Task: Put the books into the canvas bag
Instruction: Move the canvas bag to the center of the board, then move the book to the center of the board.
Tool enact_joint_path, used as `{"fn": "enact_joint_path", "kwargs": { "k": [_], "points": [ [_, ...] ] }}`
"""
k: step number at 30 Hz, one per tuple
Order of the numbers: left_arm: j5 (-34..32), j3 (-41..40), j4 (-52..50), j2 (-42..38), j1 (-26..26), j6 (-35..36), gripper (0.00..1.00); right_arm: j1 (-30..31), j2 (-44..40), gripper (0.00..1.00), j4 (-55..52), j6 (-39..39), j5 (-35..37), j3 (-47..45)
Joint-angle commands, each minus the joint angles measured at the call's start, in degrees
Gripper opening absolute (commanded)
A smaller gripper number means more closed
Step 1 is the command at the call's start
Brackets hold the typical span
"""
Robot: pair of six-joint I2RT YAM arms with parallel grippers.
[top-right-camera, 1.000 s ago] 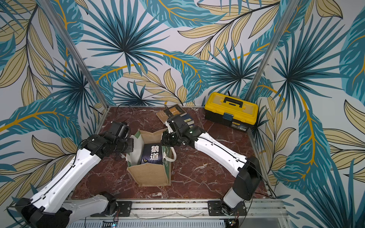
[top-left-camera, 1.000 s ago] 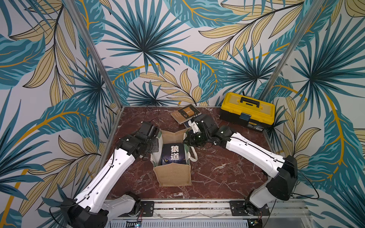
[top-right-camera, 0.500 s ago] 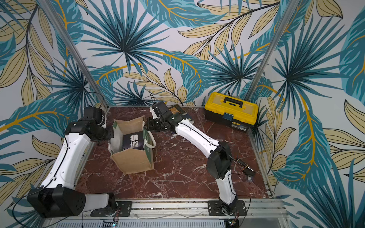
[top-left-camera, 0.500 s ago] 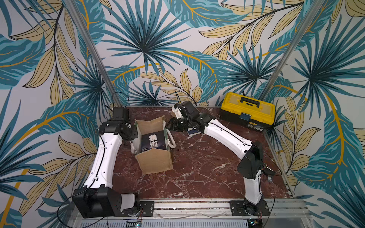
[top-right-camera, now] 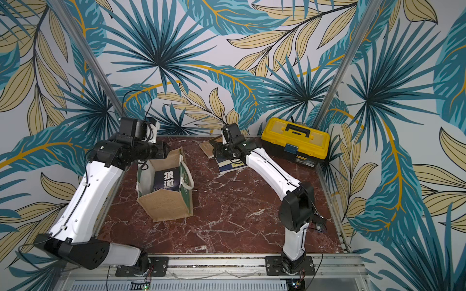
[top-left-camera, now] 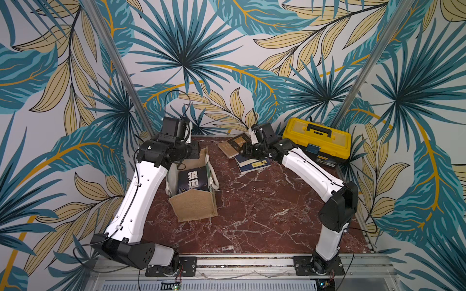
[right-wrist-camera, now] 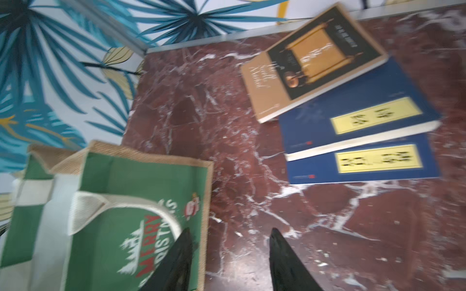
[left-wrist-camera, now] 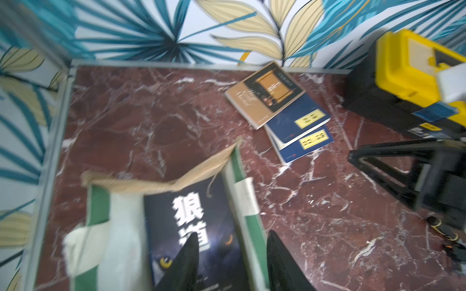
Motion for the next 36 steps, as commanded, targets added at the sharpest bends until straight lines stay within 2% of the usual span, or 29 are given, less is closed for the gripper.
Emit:
{"fn": "enact_joint_path", "kwargs": {
  "k": [1, 6, 10, 18, 25, 36],
  "points": [
    [-2.66, 7.15, 0.47, 7.95, -5.65, -0.26, 0.47, -3.58, 0.44, 0.51, -0.46, -1.75, 3.96, -2.82],
    [-2.76, 19.1, 0.41, 23.28, -10.23, 1.11, 0.55, -8.62, 5.27, 0.53, 1.34, -1.34, 3.9, -2.14],
    [-2.87, 30.18, 0.48, 36.07, -10.45, -0.2, 0.61, -10.99, 10.76, 0.54, 1.51, -1.66, 5.45, 1.26],
    [-1.61, 51.13, 2.75, 59.91, -9.33, -5.16, 0.62, -14.61, 21.16, 0.55, 2.62, -1.33, 5.99, 8.37],
    [1.29, 46.52, 17.46, 65.15, -5.51, -9.69, 0.62, -17.08, 29.2, 0.56, 2.37, -1.16, 5.83, 15.69],
    [7.74, 44.95, 20.66, 73.15, -3.47, -13.91, 0.62, -17.55, 37.56, 0.56, 0.4, 0.7, -0.23, 22.1]
  ]
}}
